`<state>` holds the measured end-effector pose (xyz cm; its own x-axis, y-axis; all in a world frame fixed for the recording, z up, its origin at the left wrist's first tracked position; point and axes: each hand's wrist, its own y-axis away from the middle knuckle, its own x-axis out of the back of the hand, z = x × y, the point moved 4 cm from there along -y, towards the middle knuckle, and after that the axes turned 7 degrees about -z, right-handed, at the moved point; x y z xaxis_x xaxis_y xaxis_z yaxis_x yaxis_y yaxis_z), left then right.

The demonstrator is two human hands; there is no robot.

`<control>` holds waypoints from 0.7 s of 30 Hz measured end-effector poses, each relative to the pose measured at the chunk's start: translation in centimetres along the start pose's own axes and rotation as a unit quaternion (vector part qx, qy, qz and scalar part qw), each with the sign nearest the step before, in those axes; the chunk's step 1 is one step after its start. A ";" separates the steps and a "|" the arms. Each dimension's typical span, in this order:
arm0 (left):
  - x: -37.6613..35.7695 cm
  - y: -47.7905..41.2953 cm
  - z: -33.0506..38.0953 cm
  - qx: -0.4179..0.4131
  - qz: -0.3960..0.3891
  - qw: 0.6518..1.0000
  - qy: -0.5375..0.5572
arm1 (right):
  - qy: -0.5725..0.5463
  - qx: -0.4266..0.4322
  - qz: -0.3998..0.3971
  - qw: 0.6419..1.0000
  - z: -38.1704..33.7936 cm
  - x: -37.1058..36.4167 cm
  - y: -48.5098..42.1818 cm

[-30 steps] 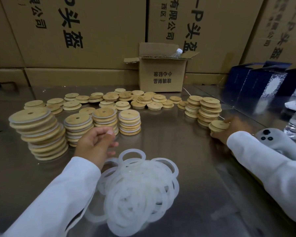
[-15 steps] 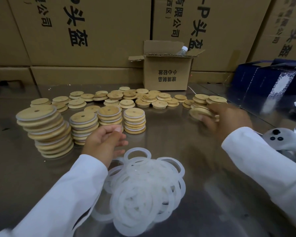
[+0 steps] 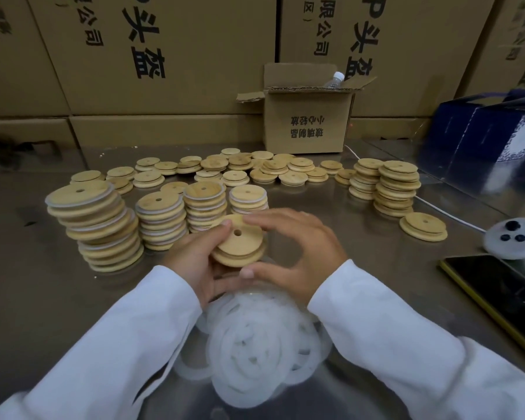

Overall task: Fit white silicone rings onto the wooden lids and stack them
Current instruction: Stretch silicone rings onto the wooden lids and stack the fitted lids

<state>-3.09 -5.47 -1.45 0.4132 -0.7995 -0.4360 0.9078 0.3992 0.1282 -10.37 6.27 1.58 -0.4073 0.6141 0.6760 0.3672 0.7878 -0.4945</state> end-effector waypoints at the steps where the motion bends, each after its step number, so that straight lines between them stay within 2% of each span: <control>1: 0.2 -0.1 0.0 -0.014 0.016 1.000 -0.011 | -0.007 -0.027 0.011 1.000 0.4 0.3 0.0; 4: 0.9 -0.2 0.2 -0.054 0.047 0.997 -0.024 | 0.005 -0.128 0.018 0.992 2.5 1.2 0.1; 7: 1.2 -0.3 0.3 -0.071 0.056 0.996 -0.017 | 0.036 -0.208 -0.064 0.975 4.2 0.7 0.1; 10: 1.2 -0.3 0.3 -0.081 0.054 0.995 -0.011 | 0.043 -0.214 -0.124 0.968 4.5 -0.3 0.2; 12: 1.1 -0.3 0.4 -0.084 0.050 0.995 -0.009 | 0.045 -0.205 -0.137 0.968 4.3 -0.6 0.1; 18: 1.0 -0.2 0.5 -0.085 0.049 0.995 -0.010 | 0.086 -0.248 -0.111 0.959 4.6 -0.8 -0.1; 21: 1.0 -0.2 0.5 -0.086 0.046 0.995 -0.012 | 0.070 -0.275 -0.097 0.954 4.5 -1.0 -0.3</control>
<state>-2.87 -6.57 -1.44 0.4977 -0.7658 -0.4072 0.8413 0.5404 0.0119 -13.84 5.66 -1.46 -0.4102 0.4172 0.8110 0.6954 0.7184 -0.0178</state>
